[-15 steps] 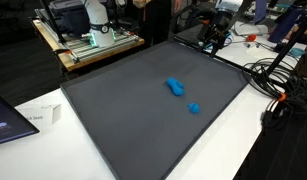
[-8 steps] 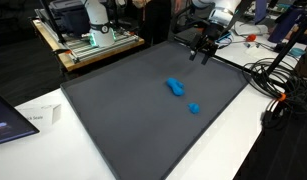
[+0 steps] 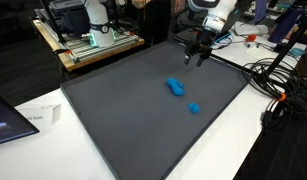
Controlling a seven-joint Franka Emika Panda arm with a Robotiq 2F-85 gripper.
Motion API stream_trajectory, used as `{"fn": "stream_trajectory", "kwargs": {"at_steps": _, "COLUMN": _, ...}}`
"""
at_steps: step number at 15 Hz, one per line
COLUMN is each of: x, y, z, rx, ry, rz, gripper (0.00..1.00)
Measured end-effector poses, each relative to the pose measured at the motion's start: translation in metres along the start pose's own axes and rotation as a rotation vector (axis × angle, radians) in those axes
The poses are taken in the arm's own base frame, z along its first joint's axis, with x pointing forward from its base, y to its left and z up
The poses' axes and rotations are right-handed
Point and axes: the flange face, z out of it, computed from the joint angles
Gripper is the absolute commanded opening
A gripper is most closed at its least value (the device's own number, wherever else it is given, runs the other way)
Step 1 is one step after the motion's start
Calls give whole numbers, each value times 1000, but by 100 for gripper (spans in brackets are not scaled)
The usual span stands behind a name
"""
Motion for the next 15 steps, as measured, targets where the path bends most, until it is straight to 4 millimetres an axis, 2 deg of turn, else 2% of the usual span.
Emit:
{"fn": "stream_trajectory", "kwargs": {"at_steps": 2, "x": -6, "y": 6, "z": -2, "rx": 69, "ry": 34, "rz": -26, "gripper": 100}}
{"fn": "stream_trajectory", "kwargs": {"at_steps": 4, "x": -11, "y": 21, "z": -9, "rx": 151, "ry": 80, "rz": -36, "gripper": 100}}
{"fn": "stream_trajectory", "kwargs": {"at_steps": 8, "x": -23, "y": 67, "z": -19, "rx": 309, "ry": 155, "rz": -43, "gripper": 100}}
{"fn": "stream_trajectory", "kwargs": {"at_steps": 11, "x": -37, "y": 106, "z": -15, "rx": 390, "ry": 158, "rz": -46, "gripper": 100}}
{"fn": "stream_trajectory", "kwargs": {"at_steps": 15, "x": -56, "y": 147, "z": 1, "rx": 472, "ry": 93, "rz": -45, "gripper": 100}}
